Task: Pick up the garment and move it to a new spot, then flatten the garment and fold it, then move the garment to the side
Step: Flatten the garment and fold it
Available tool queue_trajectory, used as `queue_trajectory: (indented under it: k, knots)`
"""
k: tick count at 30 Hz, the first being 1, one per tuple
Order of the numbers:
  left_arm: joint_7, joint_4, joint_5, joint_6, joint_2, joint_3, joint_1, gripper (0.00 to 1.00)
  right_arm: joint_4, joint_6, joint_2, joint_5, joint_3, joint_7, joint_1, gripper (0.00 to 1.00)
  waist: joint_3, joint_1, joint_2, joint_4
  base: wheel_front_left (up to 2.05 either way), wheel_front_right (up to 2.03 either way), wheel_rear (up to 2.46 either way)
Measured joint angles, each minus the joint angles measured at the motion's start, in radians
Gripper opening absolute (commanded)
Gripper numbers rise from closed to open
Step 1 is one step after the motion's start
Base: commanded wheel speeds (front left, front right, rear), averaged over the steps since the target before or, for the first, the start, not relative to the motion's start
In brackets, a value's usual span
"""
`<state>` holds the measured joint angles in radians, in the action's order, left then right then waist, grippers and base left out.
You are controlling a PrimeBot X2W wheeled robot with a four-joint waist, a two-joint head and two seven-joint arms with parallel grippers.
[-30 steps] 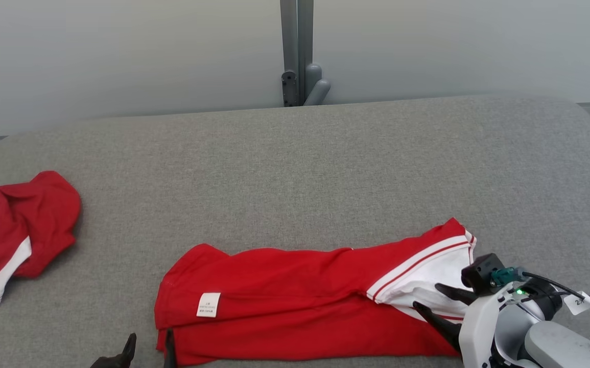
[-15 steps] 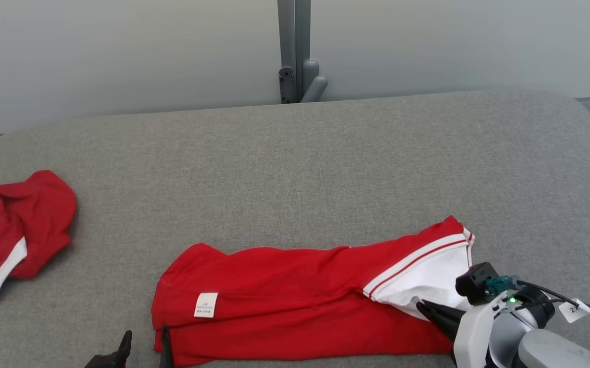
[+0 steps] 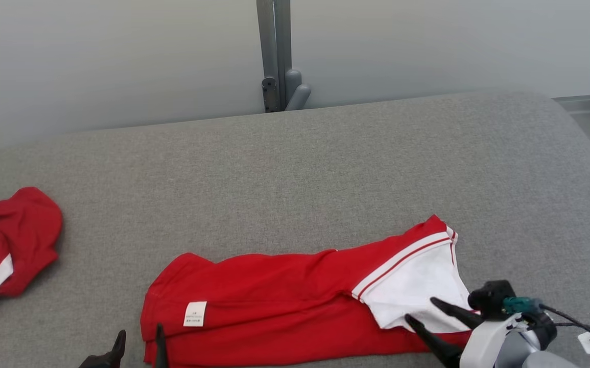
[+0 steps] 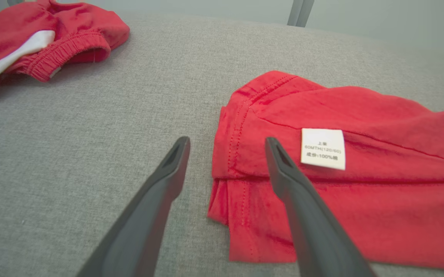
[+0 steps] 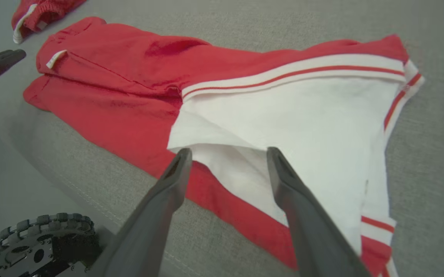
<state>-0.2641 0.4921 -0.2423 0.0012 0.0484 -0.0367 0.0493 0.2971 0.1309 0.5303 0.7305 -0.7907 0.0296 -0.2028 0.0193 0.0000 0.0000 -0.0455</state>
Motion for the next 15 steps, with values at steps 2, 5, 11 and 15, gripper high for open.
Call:
queue_trajectory:
  k: [2,5,11,15]
  knots:
    - [0.0,-0.004,0.012,0.003,0.0,0.002,0.001,1.0,-0.014,0.0,0.007,-0.007,0.046,0.027,0.006,1.0,0.001,0.0,0.0,-0.008,0.0,0.0,0.0]
    - [0.0,-0.012,0.018,0.005,0.0,0.006,0.002,1.0,-0.009,0.0,0.003,-0.049,0.136,0.076,0.011,1.0,0.002,0.0,0.0,-0.02,0.0,0.0,0.0]
    - [0.0,-0.023,0.024,0.007,0.0,0.001,0.002,1.0,0.064,0.0,-0.085,-0.193,0.314,0.176,0.016,1.0,-0.007,0.0,0.0,-0.02,0.0,0.0,0.0]
    - [0.0,-0.022,0.029,0.004,0.0,-0.005,0.001,1.0,0.145,0.0,-0.154,-0.271,0.426,0.203,0.02,1.0,-0.013,0.0,0.0,-0.005,0.0,0.0,0.0]
